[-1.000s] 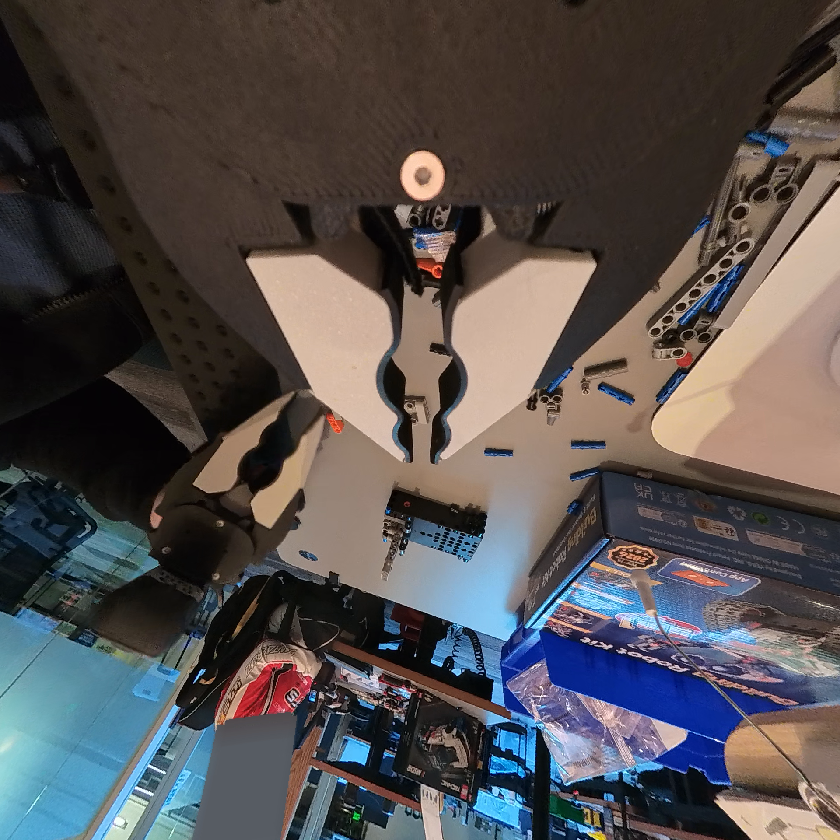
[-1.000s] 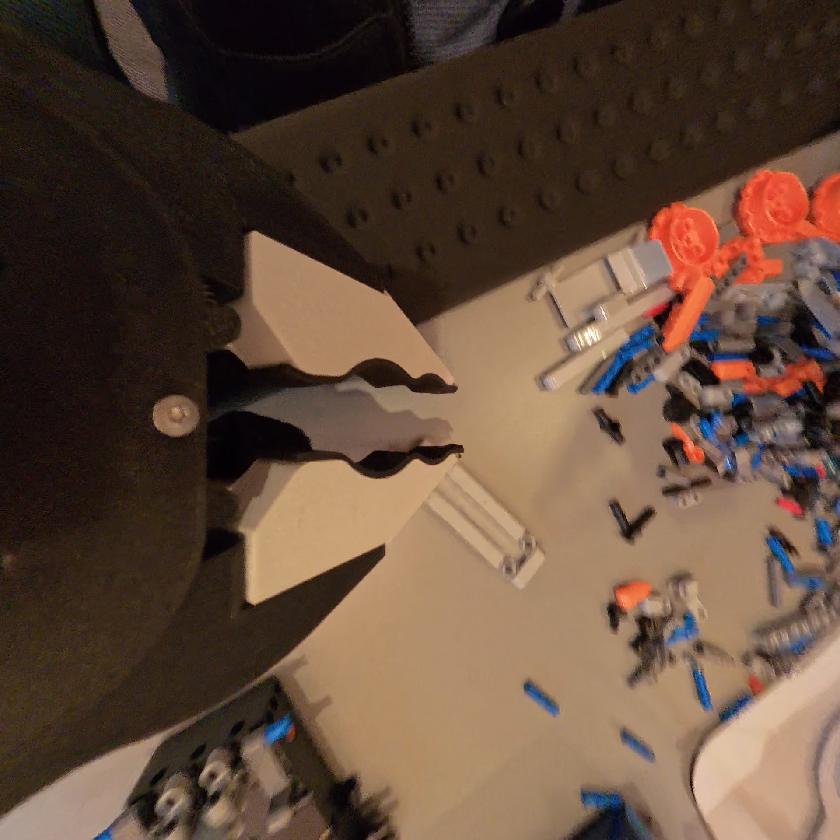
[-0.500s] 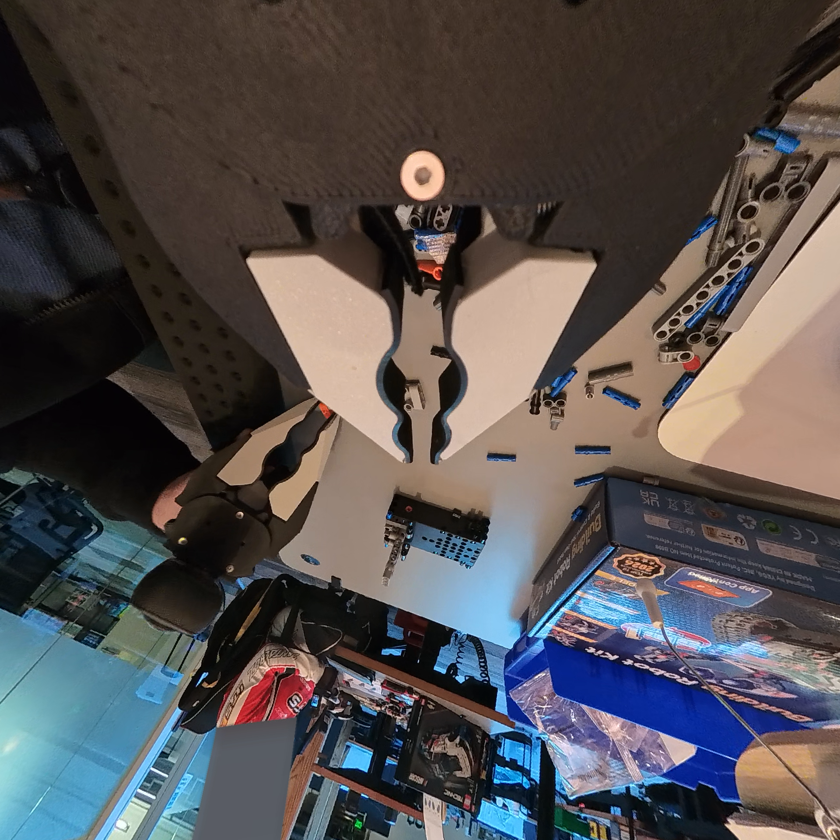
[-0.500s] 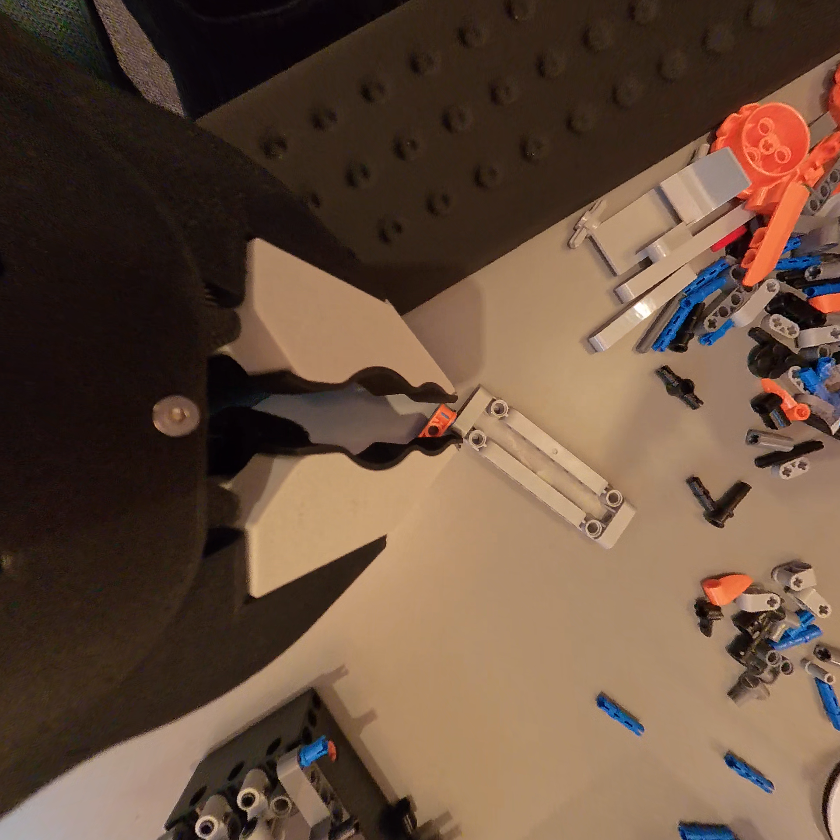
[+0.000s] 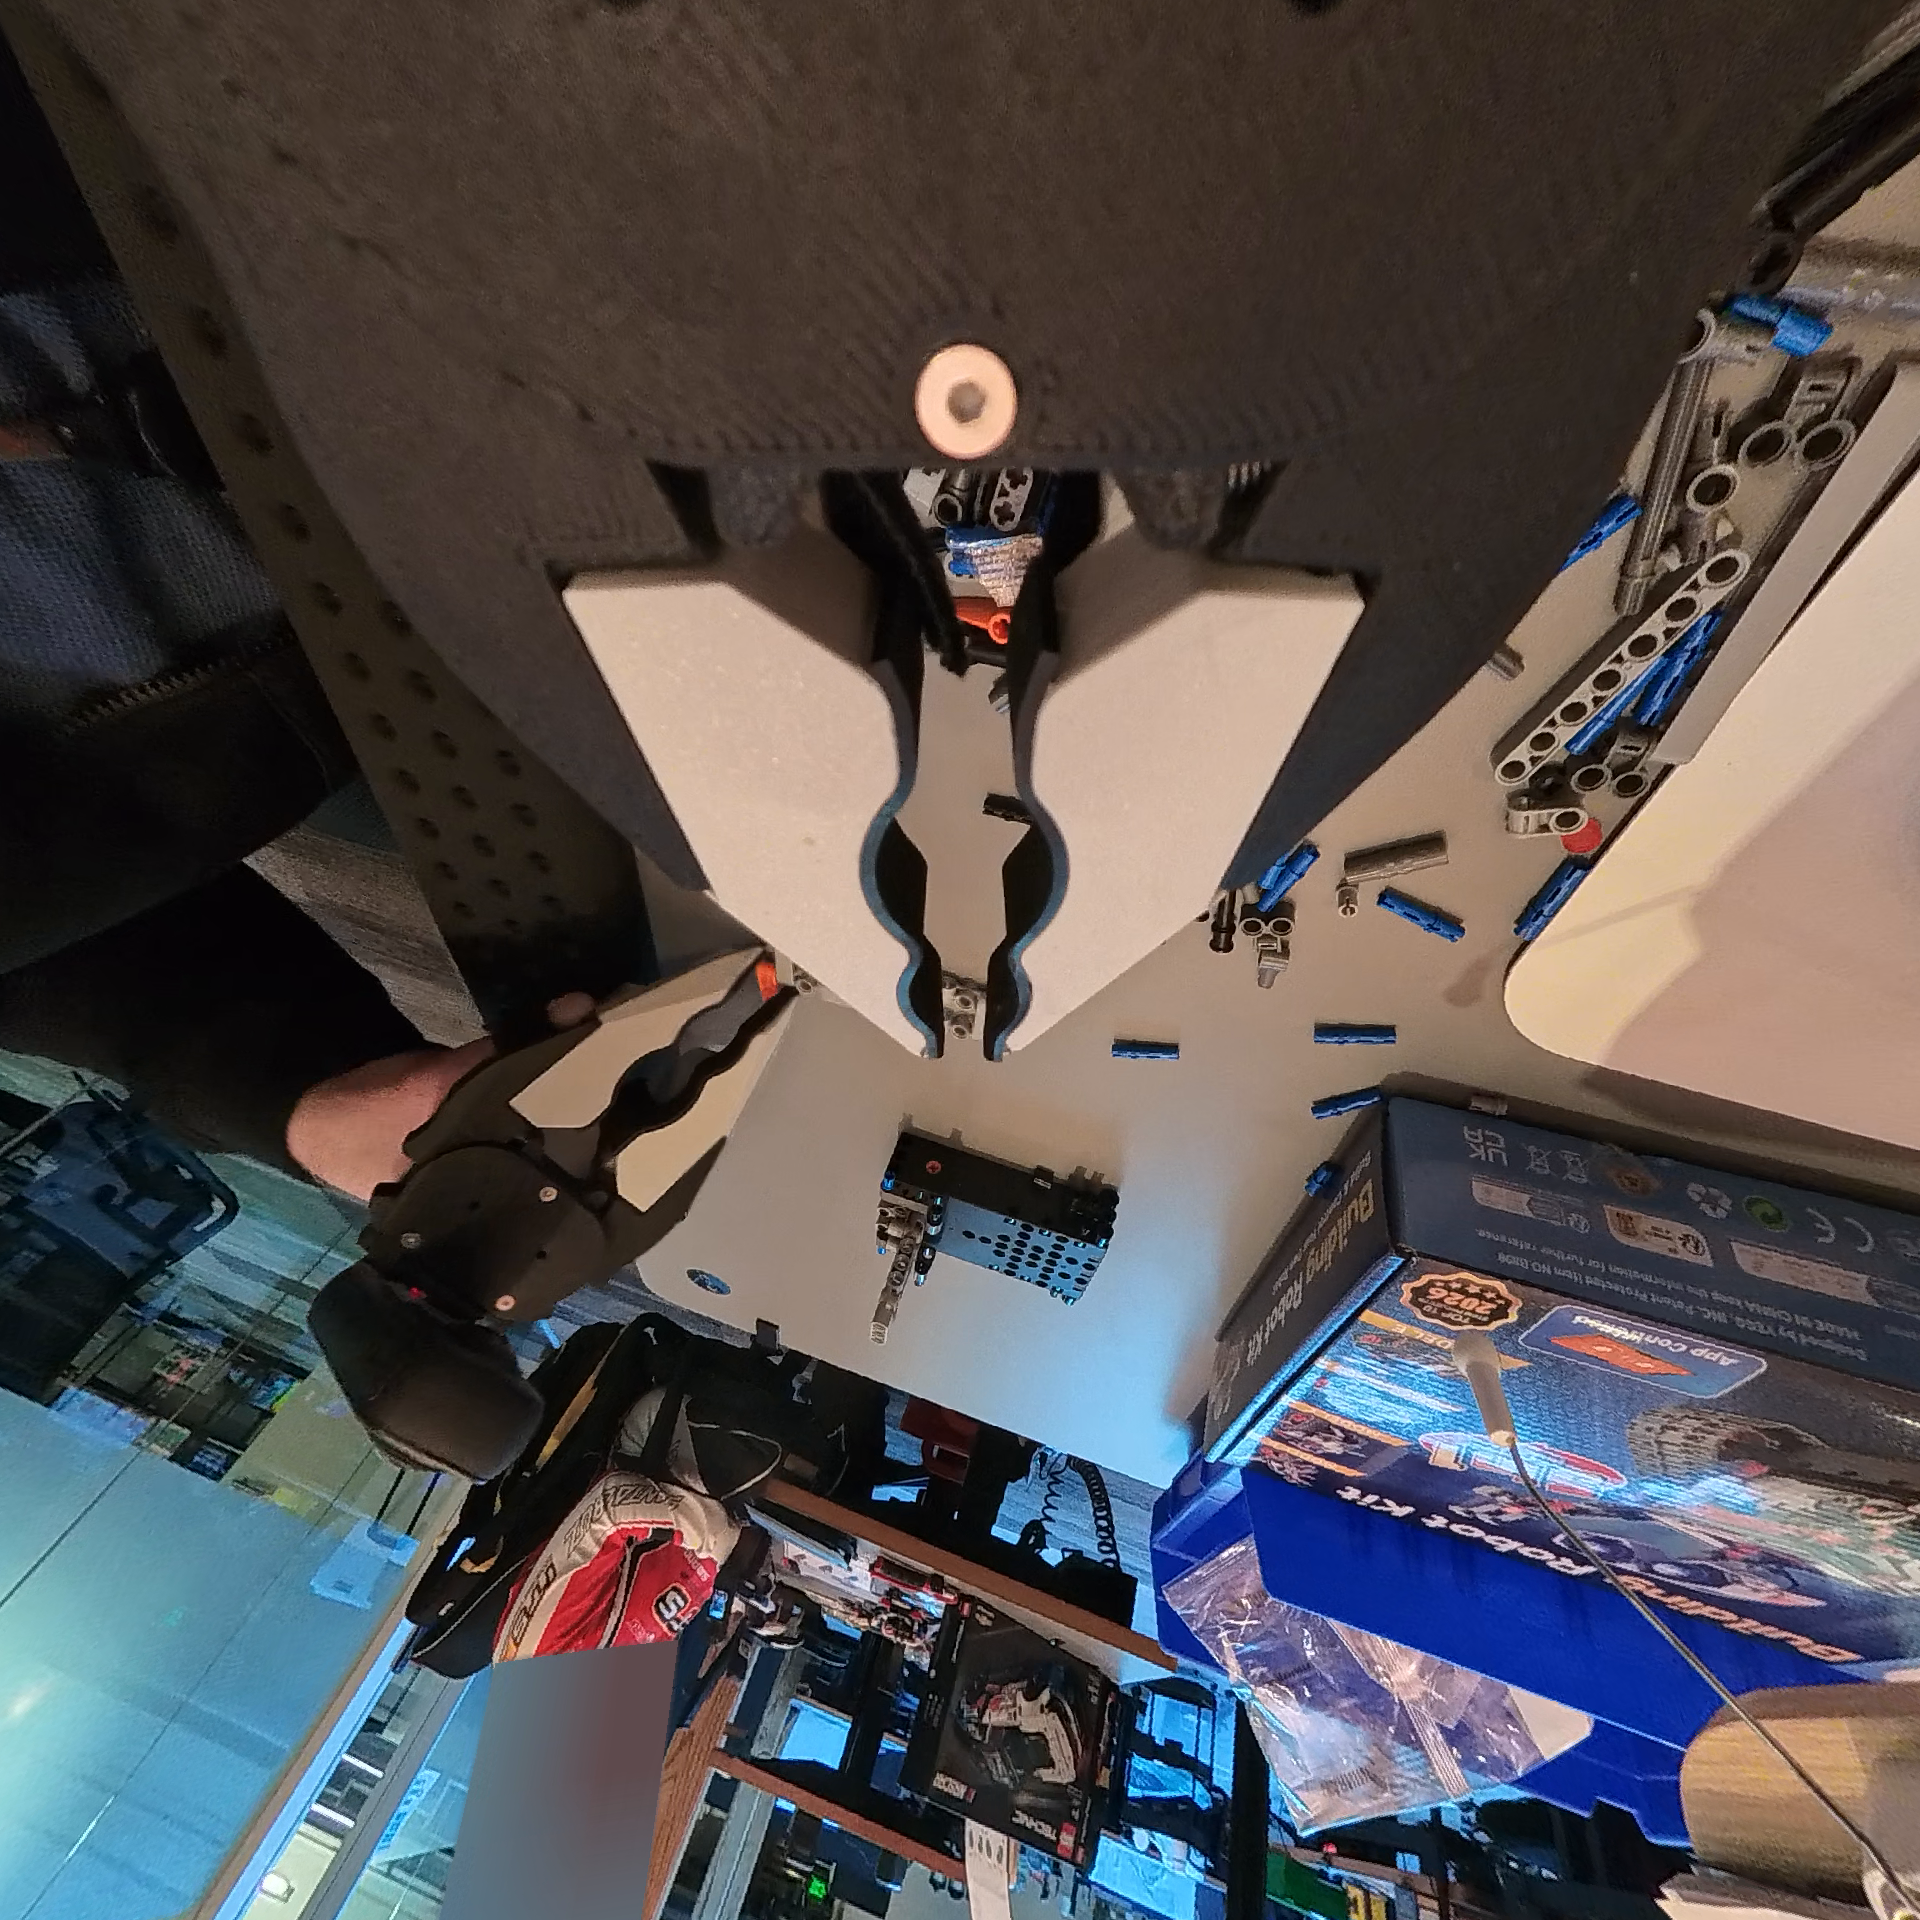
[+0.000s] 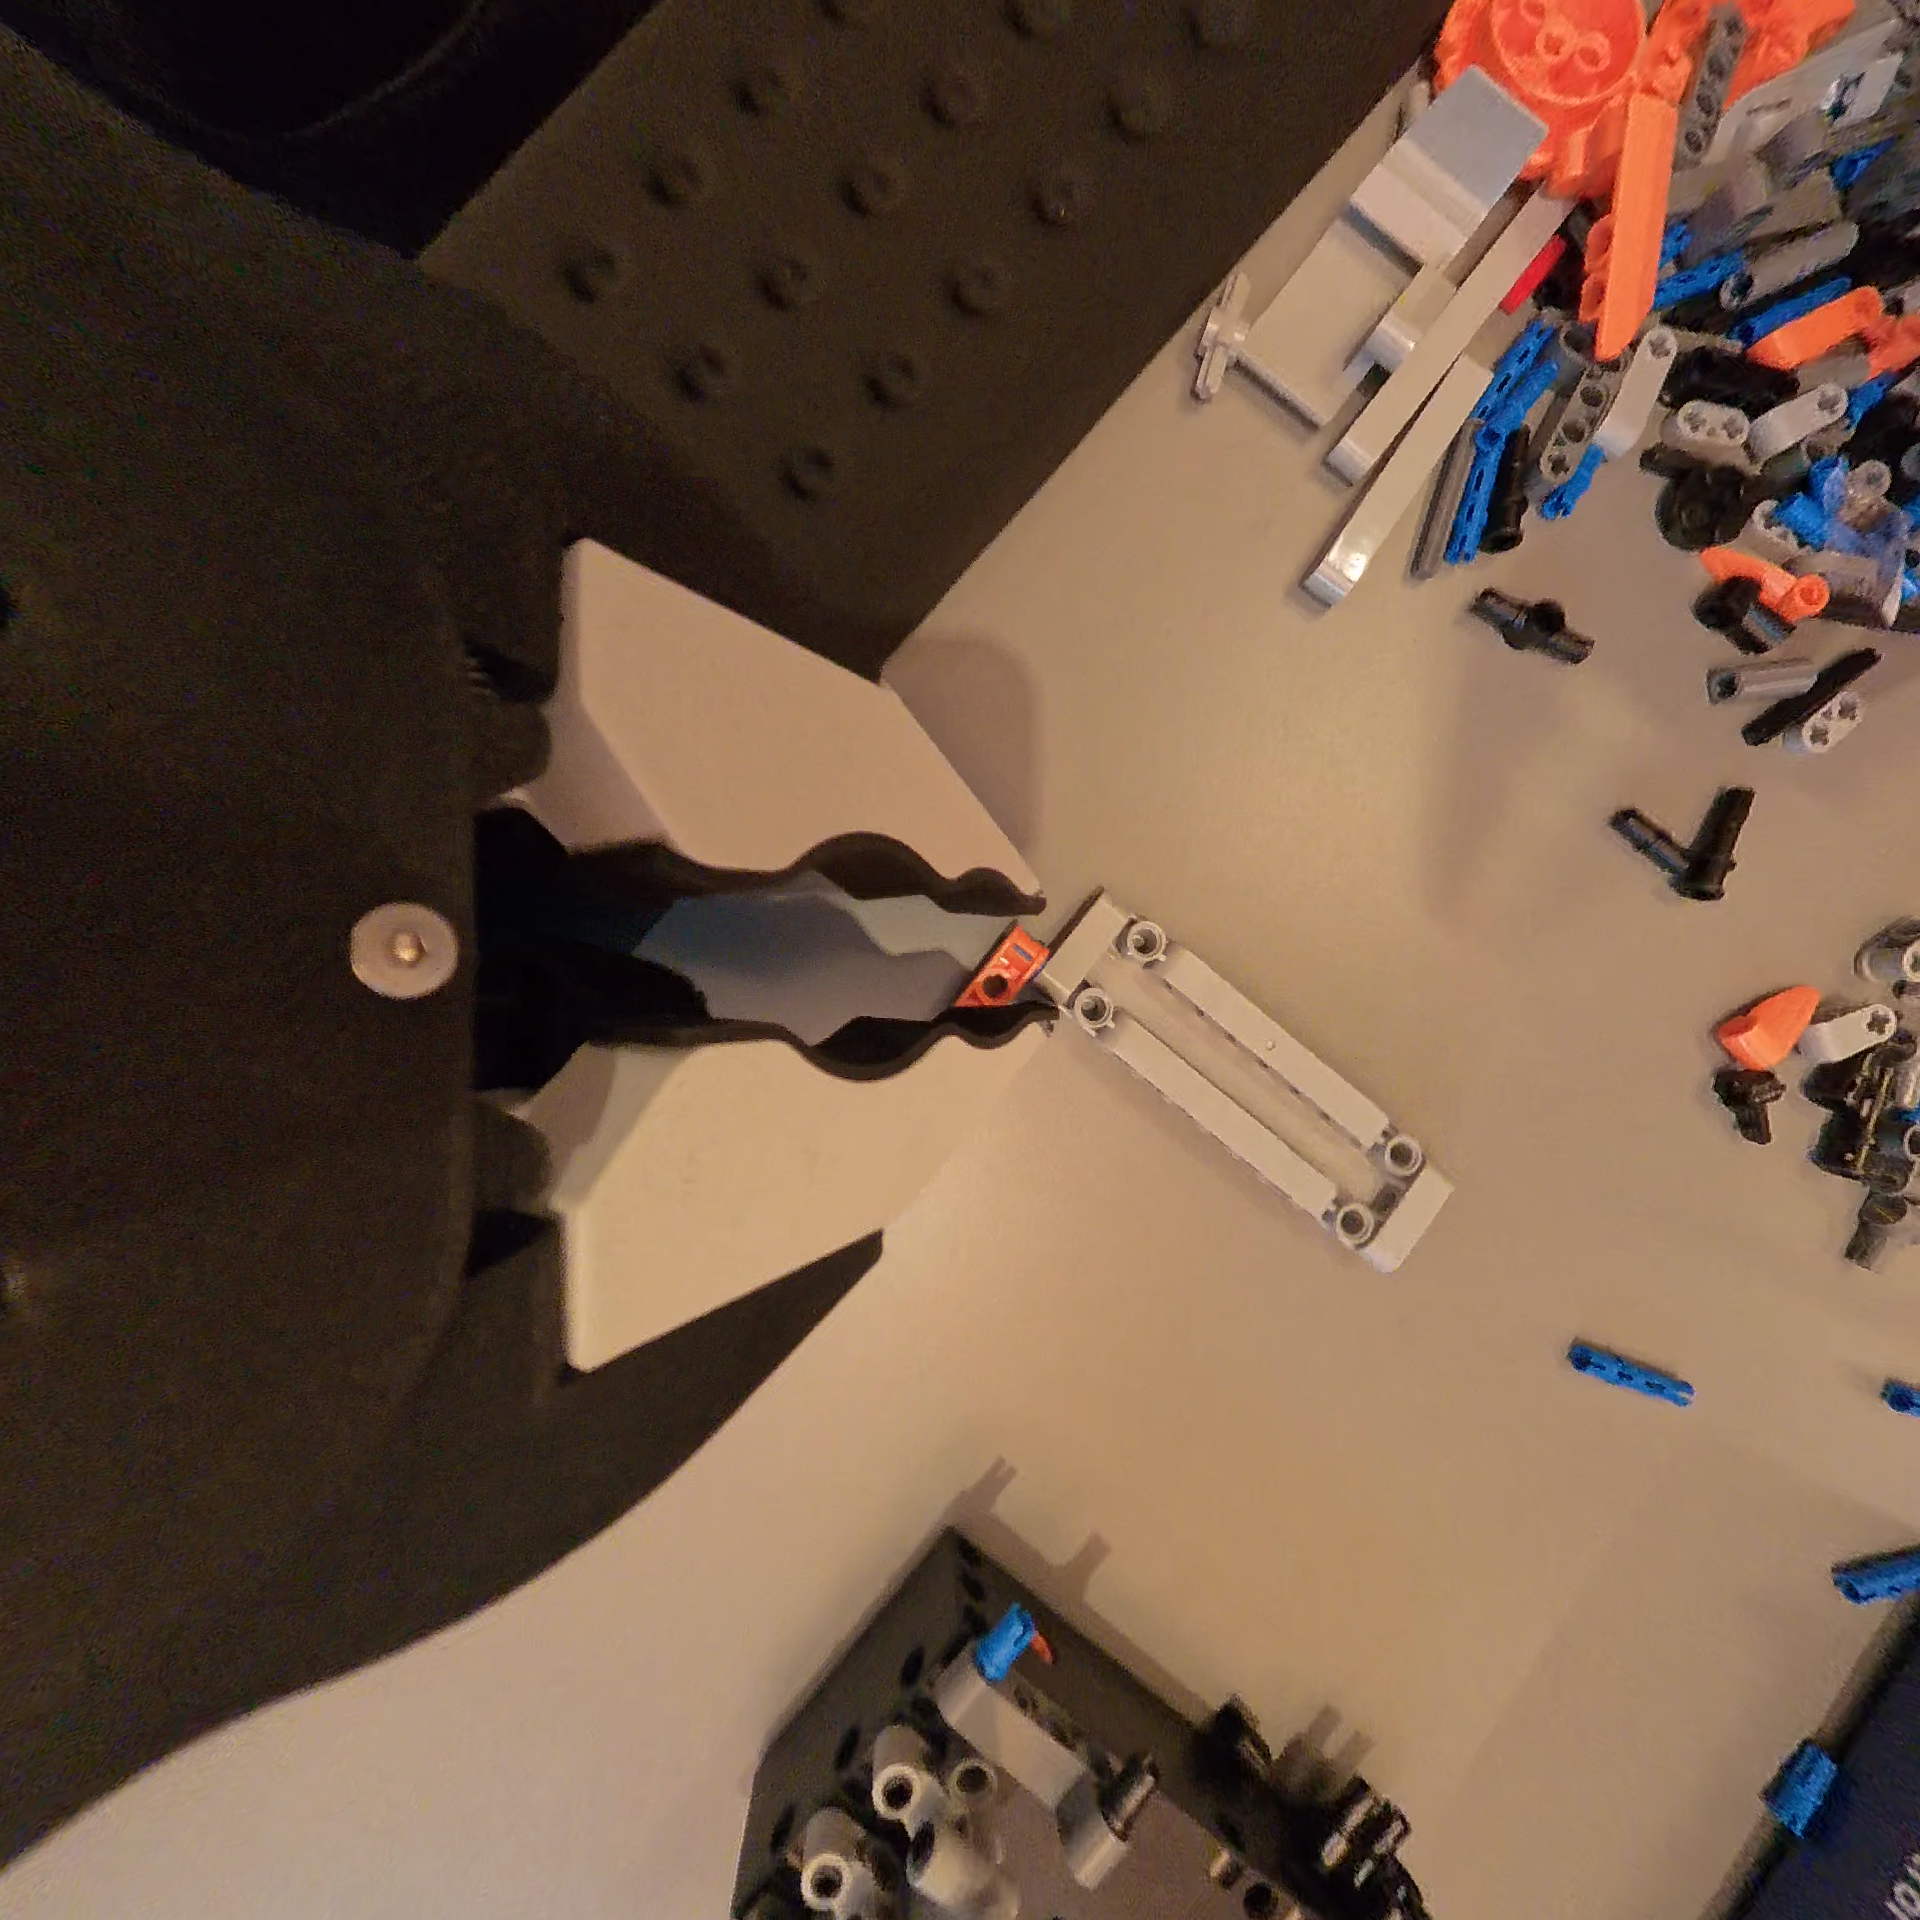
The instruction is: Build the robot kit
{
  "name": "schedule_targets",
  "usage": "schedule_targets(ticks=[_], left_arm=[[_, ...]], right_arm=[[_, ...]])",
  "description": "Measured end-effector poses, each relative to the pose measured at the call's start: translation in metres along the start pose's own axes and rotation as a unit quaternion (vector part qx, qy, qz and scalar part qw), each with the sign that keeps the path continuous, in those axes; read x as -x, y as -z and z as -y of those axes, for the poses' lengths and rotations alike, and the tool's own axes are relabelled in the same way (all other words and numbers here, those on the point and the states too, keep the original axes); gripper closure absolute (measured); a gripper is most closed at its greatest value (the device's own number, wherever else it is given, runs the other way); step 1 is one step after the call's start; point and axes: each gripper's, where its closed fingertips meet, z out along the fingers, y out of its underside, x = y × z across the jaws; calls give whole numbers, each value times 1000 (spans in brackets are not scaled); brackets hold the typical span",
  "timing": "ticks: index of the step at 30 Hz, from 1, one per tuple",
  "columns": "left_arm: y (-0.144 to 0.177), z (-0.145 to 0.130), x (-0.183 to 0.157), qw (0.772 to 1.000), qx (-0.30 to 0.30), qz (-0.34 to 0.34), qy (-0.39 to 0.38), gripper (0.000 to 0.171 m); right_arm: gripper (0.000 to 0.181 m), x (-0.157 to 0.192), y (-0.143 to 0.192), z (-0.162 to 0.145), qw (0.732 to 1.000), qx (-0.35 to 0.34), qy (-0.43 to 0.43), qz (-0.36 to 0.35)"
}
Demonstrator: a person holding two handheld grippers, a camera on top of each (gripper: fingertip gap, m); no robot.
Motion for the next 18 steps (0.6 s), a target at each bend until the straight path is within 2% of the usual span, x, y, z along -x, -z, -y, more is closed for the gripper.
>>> schedule_targets(ticks=[5, 10, 14, 18], left_arm=[[1, 1, -1, 1000, 0, 0, -1, 166], [2, 2, -1, 1000, -1, 0, -3, 166], [2, 2, -1, 1000, 2, 1, -4, 166], [11, 7, 3, 1000, 8, 14, -27, 166]], right_arm=[[158, 24, 1, 3, 999, 1, 8, 37], [157, 22, 2, 3, 1000, -4, 20, 23], [167, 32, 0, 4, 998, 0, 30, 46], [158, 32, 2, 11, 997, -19, 59, 35]])
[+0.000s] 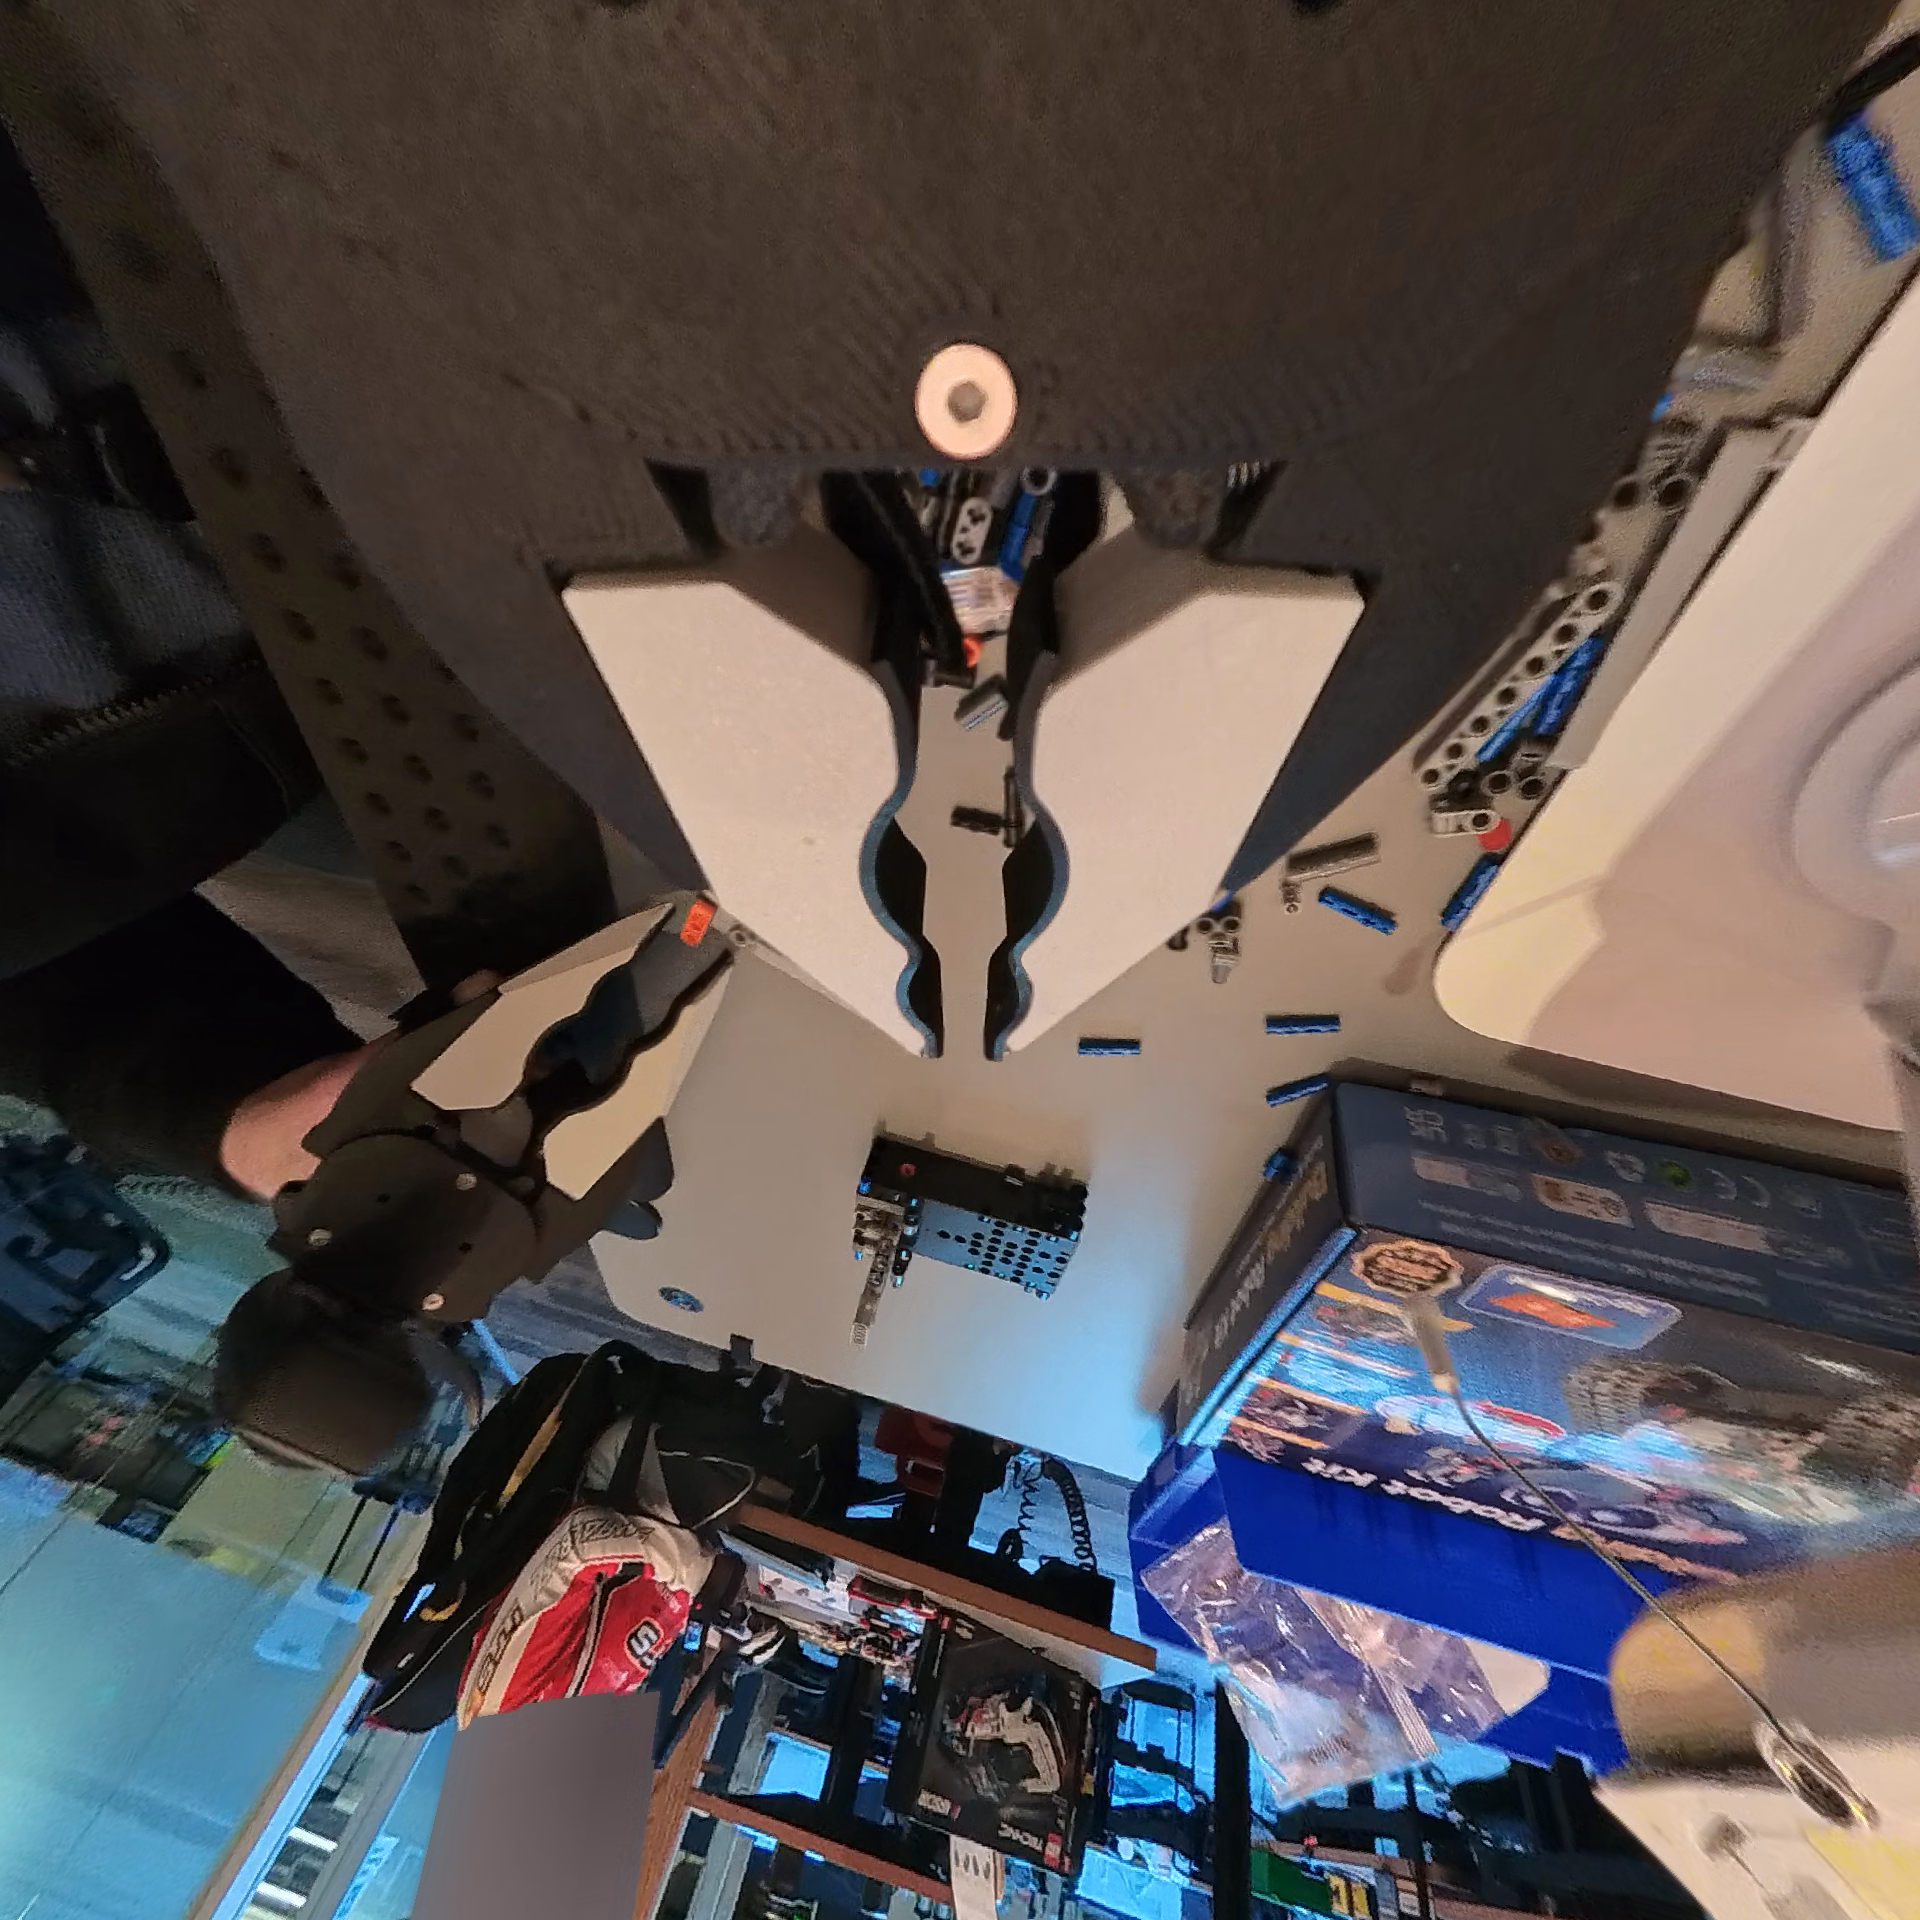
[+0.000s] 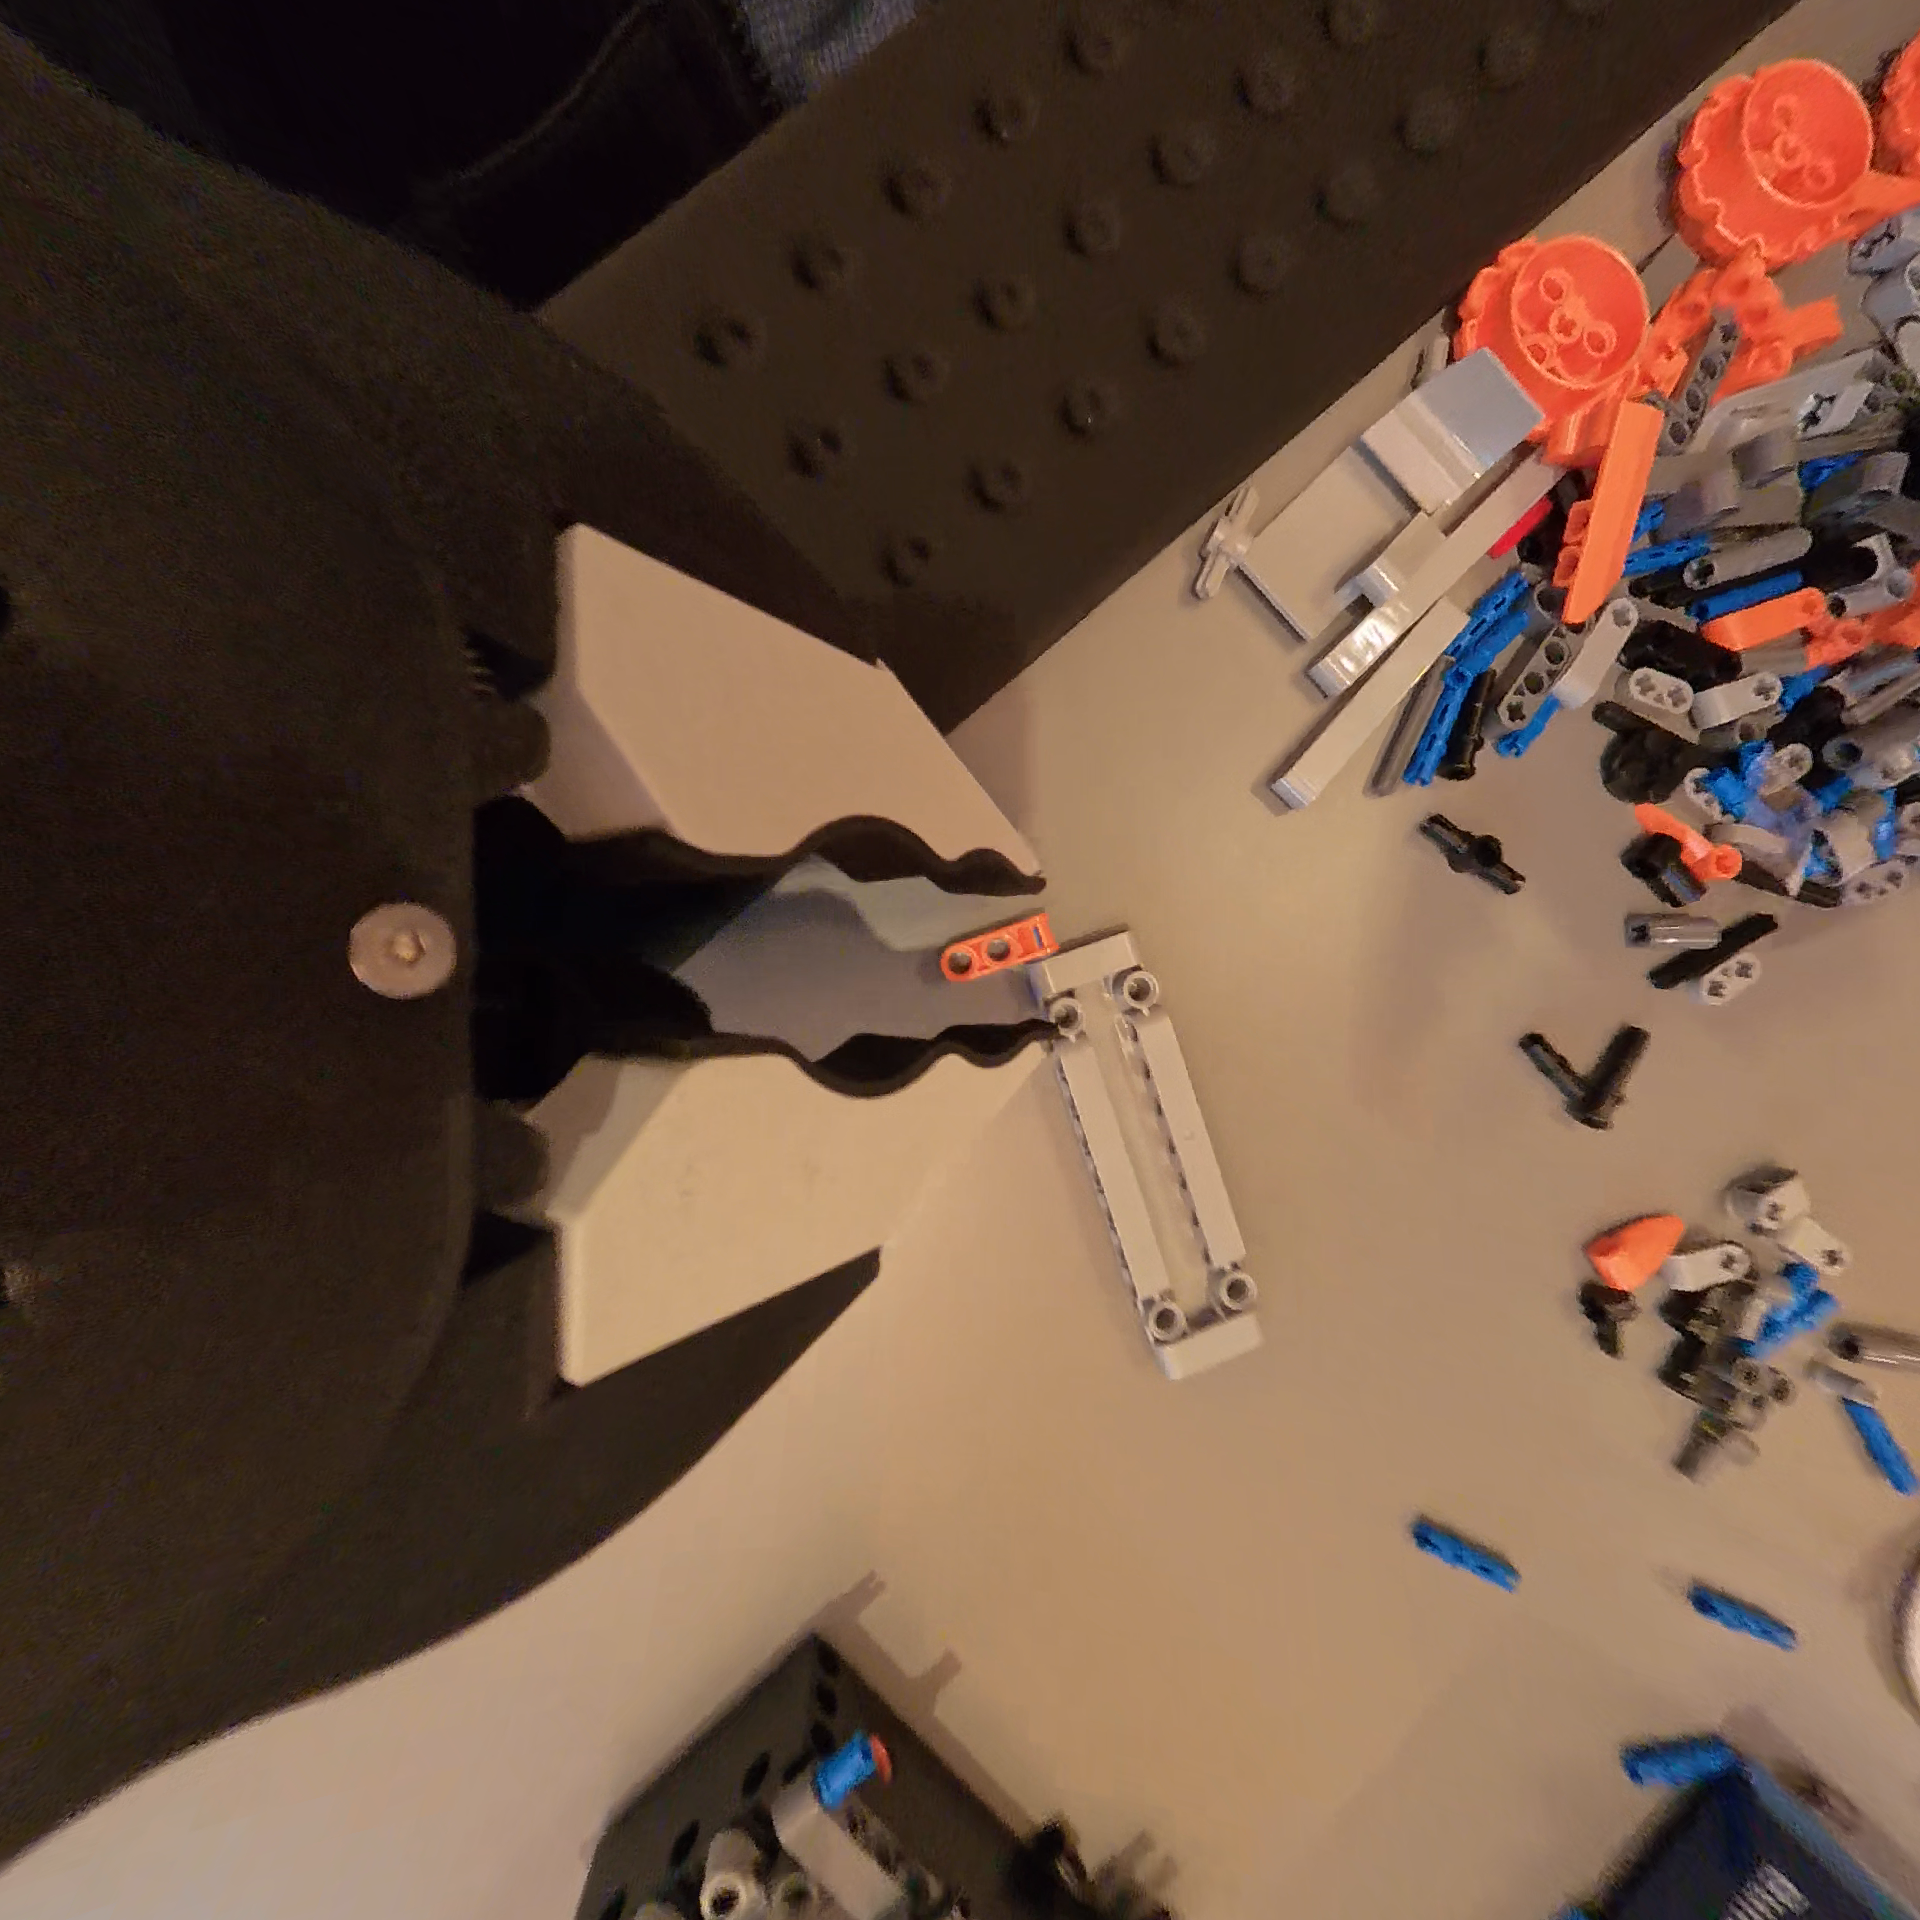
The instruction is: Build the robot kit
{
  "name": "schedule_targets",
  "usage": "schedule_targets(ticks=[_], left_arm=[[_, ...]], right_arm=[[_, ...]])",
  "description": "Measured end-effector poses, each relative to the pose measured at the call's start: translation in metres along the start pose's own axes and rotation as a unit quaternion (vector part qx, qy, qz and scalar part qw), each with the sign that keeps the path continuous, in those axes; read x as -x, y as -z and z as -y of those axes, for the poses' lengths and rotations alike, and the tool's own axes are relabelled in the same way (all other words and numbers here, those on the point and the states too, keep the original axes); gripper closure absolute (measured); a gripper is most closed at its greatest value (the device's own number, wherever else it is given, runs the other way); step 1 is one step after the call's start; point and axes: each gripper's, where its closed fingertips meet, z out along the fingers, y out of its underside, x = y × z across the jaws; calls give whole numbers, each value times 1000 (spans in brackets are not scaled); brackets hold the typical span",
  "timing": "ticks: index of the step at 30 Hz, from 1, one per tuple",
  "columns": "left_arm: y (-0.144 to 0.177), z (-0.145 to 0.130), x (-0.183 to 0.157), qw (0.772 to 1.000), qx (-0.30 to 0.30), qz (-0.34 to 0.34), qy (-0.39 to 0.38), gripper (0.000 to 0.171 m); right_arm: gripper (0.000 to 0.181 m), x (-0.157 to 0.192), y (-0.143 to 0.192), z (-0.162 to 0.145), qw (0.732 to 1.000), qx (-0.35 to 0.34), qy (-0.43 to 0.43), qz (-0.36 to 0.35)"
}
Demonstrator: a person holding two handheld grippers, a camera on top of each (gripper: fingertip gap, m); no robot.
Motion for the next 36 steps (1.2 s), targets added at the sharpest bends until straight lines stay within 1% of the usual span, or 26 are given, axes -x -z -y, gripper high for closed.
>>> schedule_targets(ticks=[4, 8, 12, 15, 21, 26, 28, 31, 33, 36], left_arm=[[22, 17, 12, 999, 2, 34, -37, 167], [48, 32, 20, 995, 7, 66, -69, 167], [70, 33, 26, 988, 43, 100, -112, 167], [84, 30, 30, 981, 70, 122, -134, 167], [109, 10, 31, 974, 119, 131, -143, 167], [121, -10, 32, 963, 179, 127, -153, 168], [124, -19, 34, 953, 217, 129, -168, 168], [131, -38, 44, 931, 280, 145, -182, 170], [134, -47, 48, 925, 300, 147, -178, 170], [135, -56, 49, 924, 310, 146, -171, 170]], right_arm=[[155, 0, 4, 8, 999, -19, 28, -5], [153, -9, 9, 15, 999, -32, 28, -19], [148, -23, 12, 21, 998, -42, 21, -41], [148, -26, 14, 29, 997, -57, 17, -44], [149, -24, 10, 38, 996, -63, 40, -44], [149, -23, 4, 49, 996, -66, 49, -37], [149, -23, 1, 54, 996, -68, 53, -36], [149, -22, -3, 59, 995, -69, 58, -33], [149, -20, -7, 60, 995, -71, 59, -25], [149, -15, -12, 62, 995, -70, 63, -15]])
